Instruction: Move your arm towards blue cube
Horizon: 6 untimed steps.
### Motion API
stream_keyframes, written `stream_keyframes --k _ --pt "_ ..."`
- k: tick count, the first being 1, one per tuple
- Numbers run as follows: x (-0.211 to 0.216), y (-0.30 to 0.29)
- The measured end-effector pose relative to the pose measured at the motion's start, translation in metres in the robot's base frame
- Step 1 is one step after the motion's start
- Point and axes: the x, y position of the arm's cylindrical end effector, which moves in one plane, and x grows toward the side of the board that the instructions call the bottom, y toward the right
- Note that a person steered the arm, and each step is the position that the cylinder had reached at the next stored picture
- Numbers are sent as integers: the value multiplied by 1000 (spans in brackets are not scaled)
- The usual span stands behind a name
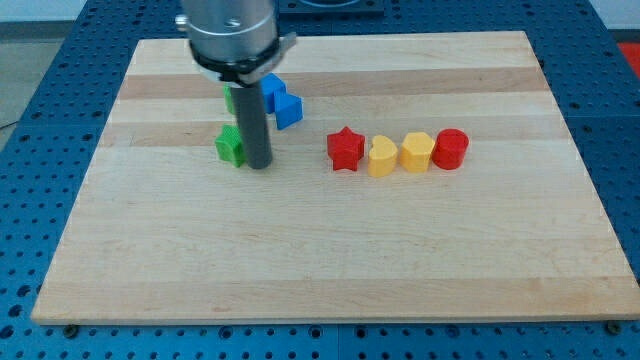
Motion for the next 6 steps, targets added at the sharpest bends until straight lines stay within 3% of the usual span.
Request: stream_keyframes --k 2,3,4,6 --pt "-54 -64" --pt "-46 -66" --pt "-30 -48" --pt "-64 2"
